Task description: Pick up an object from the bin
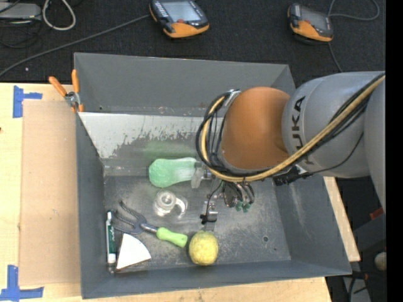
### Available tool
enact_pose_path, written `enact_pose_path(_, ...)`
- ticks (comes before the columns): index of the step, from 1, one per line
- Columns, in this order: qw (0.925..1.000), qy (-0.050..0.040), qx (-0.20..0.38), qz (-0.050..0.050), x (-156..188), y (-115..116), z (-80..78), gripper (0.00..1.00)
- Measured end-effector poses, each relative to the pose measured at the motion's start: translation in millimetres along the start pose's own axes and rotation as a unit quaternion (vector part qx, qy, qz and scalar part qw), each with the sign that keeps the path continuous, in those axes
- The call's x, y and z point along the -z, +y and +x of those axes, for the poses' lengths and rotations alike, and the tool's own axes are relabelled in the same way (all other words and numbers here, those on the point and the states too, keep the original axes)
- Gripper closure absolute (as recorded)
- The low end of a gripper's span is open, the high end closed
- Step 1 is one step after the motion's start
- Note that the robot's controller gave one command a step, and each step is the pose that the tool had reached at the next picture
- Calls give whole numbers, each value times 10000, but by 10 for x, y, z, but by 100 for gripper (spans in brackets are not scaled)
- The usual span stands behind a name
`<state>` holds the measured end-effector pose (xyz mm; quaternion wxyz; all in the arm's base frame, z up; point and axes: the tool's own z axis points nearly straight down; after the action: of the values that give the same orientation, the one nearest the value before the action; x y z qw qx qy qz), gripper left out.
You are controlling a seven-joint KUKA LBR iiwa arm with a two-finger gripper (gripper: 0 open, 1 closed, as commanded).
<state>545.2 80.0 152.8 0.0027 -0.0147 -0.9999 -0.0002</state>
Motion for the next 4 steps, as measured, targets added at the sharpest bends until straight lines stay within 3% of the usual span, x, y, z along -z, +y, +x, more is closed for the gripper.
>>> enact_pose_path(1,9999,-47,129,-10,82,79,-141,0)
enact_pose_path(2,9905,-38,1376,1,-324,116,204,0)
enact_pose_path(3,9893,-133,1454,-23,-688,306,442,0)
enact_pose_path(4,9870,-45,1605,-3,-473,157,672,0)
